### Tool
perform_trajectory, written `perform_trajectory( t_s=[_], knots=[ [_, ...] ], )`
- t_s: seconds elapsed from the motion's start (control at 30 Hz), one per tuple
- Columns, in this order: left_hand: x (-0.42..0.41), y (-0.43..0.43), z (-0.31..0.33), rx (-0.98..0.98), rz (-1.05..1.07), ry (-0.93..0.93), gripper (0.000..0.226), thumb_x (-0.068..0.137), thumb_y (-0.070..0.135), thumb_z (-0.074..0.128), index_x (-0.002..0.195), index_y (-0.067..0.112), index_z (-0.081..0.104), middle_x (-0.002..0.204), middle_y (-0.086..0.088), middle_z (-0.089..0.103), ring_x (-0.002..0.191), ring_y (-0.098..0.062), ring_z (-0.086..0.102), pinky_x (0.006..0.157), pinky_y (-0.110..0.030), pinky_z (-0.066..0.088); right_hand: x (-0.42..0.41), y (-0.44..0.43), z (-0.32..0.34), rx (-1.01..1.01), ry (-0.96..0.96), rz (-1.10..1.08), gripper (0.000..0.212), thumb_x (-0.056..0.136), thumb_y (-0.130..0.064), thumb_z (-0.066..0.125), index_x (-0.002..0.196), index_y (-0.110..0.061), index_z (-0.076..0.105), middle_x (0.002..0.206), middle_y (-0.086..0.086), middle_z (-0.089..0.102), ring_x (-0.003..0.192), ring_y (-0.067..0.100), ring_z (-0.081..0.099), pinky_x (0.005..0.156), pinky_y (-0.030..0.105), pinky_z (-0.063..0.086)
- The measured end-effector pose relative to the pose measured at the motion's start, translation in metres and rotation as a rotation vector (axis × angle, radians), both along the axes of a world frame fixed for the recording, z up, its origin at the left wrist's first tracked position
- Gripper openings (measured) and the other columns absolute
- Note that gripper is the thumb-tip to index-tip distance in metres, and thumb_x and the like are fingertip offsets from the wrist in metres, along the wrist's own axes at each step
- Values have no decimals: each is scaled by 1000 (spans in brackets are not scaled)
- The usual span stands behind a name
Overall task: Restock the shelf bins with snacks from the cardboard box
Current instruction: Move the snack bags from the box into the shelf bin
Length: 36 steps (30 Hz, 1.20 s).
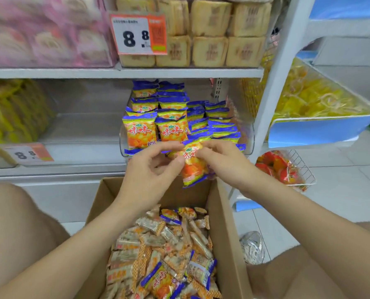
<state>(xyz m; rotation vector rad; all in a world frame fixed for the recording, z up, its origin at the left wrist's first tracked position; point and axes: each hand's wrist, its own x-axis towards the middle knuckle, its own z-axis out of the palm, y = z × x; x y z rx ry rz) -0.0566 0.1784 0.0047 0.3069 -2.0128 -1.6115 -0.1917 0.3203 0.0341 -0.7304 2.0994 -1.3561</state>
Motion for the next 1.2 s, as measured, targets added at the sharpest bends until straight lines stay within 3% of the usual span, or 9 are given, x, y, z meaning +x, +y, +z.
perform_trajectory(
  t_s=[0.1,0.2,0.3,0.4,0.5,0.6,0.73,0.97,1.2],
  knots=[
    [-10,-5,17,45,44,34,33,92,13,81,123,19,71,119,0,75,103,-20,77,81,-44,66,3,-6,8,-127,-119,-14,6,100,-30,64,102,-33,69,96,-1,76,91,22,75,82,50,65],
    [-25,-15,28,-208,118,32,35,94,24,79,126,24,65,125,9,67,110,-17,70,79,-35,65,0,-16,13,-246,-180,-69,12,103,-31,63,112,-27,69,88,-3,78,79,21,76,66,40,63],
    [-39,-22,37,-632,167,0,36,102,31,66,135,20,57,132,6,57,122,-12,58,97,-36,54,-14,-31,13,-257,-62,-276,16,100,-36,61,100,-22,69,67,-5,68,60,19,59,54,31,45],
    [-52,-33,39,-932,194,-69,44,100,30,59,140,13,54,145,-4,51,137,-23,47,110,-45,43,-35,-45,6,-265,8,-386,28,94,-47,61,114,-26,63,101,2,74,81,18,70,72,40,59],
    [-69,-45,41,-1071,226,-186,53,97,33,60,145,11,51,160,-11,41,149,-31,36,116,-53,37,-60,-54,2,-291,115,-405,24,100,-42,60,119,-28,54,105,10,72,82,22,70,70,43,58],
    [-85,-53,36,-1144,242,-374,64,100,50,50,154,17,42,169,-11,30,156,-33,25,121,-57,28,-87,-66,-3,-271,196,-465,34,100,-45,62,126,-24,55,104,6,72,92,18,70,79,39,57],
    [-90,-60,14,-1207,274,-519,68,100,60,27,157,25,36,161,-9,43,148,-38,37,115,-61,34,-122,-82,-13,-238,162,-604,35,98,-40,61,120,-14,65,104,5,73,93,23,67,84,40,54],
    [-98,-63,15,-1280,319,-537,71,94,59,35,156,23,38,164,-14,38,149,-43,33,120,-65,23,-152,-101,-14,-33,317,-594,30,96,-11,61,126,-9,58,123,13,66,117,35,61,98,40,52],
    [-98,-65,7,-1248,329,-513,68,95,61,34,153,27,40,160,-12,42,141,-41,42,120,-64,25,-172,-139,-17,74,499,-494,38,97,-8,62,134,-7,52,132,15,63,121,34,61,87,29,43]
  ],
)
